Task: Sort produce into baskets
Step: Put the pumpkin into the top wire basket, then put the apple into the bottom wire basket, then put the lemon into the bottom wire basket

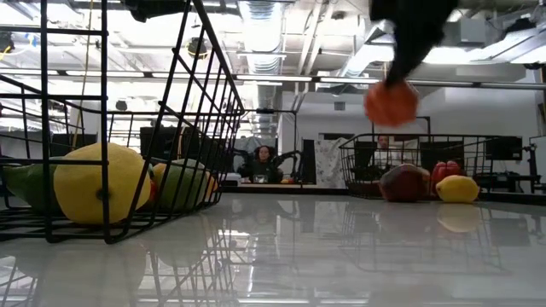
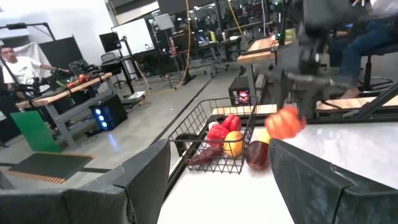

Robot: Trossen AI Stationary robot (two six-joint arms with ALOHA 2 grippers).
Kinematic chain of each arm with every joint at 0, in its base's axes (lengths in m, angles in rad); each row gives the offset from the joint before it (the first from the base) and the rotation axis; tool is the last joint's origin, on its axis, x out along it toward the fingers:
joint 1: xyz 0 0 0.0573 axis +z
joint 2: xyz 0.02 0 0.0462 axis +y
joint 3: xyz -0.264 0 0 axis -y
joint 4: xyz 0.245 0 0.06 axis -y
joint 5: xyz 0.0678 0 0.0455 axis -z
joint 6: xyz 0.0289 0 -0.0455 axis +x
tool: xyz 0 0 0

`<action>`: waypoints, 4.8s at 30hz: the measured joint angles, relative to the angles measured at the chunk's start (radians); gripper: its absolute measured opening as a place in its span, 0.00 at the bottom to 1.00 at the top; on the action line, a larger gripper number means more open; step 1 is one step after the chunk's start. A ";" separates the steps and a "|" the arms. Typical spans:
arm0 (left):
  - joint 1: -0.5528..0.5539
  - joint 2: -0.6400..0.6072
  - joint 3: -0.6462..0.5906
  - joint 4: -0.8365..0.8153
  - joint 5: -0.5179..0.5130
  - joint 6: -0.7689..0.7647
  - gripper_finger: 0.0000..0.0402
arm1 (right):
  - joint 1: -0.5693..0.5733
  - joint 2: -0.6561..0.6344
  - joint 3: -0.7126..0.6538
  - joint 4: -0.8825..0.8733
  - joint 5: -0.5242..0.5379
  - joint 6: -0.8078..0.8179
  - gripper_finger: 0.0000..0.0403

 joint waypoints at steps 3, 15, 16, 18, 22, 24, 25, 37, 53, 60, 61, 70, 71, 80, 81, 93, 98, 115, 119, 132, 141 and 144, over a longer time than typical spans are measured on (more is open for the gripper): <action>0.000 0.000 0.000 0.000 0.000 0.000 0.64 | 0.003 -0.001 0.072 0.000 0.127 -0.060 0.52; 0.000 0.000 0.000 0.000 0.000 0.008 0.64 | -0.214 -0.001 0.094 -0.005 0.396 -0.255 0.59; 0.000 0.000 0.000 0.000 0.000 0.008 0.64 | -0.237 -0.001 0.094 -0.005 0.352 -0.256 0.62; 0.000 0.000 0.000 -0.001 0.000 0.007 0.64 | -0.274 -0.001 0.094 -0.005 0.301 -0.258 0.67; 0.000 0.000 0.000 -0.001 0.000 0.007 0.64 | -0.319 -0.001 0.094 -0.025 0.290 -0.260 0.77; 0.000 0.000 0.000 -0.001 0.000 0.007 0.64 | -0.332 -0.001 0.094 -0.050 0.283 -0.245 0.81; 0.000 0.000 0.000 -0.001 0.000 0.007 0.64 | -0.331 -0.001 0.094 -0.060 0.266 -0.228 0.83; 0.000 0.000 0.000 -0.001 0.000 0.006 0.64 | -0.083 -0.001 -0.141 -0.019 0.075 -0.025 0.81; 0.000 0.000 0.000 0.006 0.000 0.002 0.64 | -0.023 0.000 -0.365 0.188 0.200 -0.003 0.81; 0.000 0.000 0.000 0.002 0.000 0.002 0.64 | -0.042 0.043 -0.365 0.243 0.175 -0.048 0.91; 0.000 0.000 0.000 0.002 0.000 0.002 0.64 | -0.042 0.060 -0.365 0.251 0.176 -0.048 0.92; 0.000 0.000 0.000 0.003 0.000 0.003 0.64 | -0.051 0.250 -0.365 0.266 0.328 -0.090 0.91; 0.000 0.000 0.000 0.003 0.000 0.003 0.64 | -0.052 0.265 -0.365 0.270 0.339 -0.092 0.90; 0.000 0.000 0.000 0.000 0.000 0.003 0.64 | -0.062 0.352 -0.360 0.278 0.379 -0.092 0.77; 0.000 0.000 0.000 -0.001 0.000 0.003 0.64 | -0.062 0.356 -0.360 0.283 0.385 -0.092 0.76; 0.000 0.000 0.000 0.000 -0.002 0.011 0.64 | -0.004 0.238 -0.256 0.213 0.308 -0.065 0.71; 0.000 0.000 0.000 0.000 -0.003 0.011 0.64 | 0.076 0.184 -0.135 0.240 0.305 -0.084 0.71; 0.000 0.000 0.000 0.000 -0.005 0.008 0.64 | 0.254 0.412 -0.016 1.170 0.014 -0.475 0.71; 0.000 0.000 0.000 0.000 -0.005 0.008 0.64 | 0.244 0.504 0.078 1.109 -0.033 -0.518 0.77; 0.000 0.000 0.000 -0.012 -0.005 0.009 0.64 | 0.217 0.489 0.365 0.203 0.174 -0.323 0.92; 0.000 0.000 0.000 -0.008 -0.004 -0.014 0.64 | 0.080 0.426 0.097 -0.266 0.151 0.212 0.80; 0.000 0.000 0.000 -0.004 -0.003 -0.017 0.64 | -0.010 0.404 -0.017 -0.255 0.065 0.278 0.78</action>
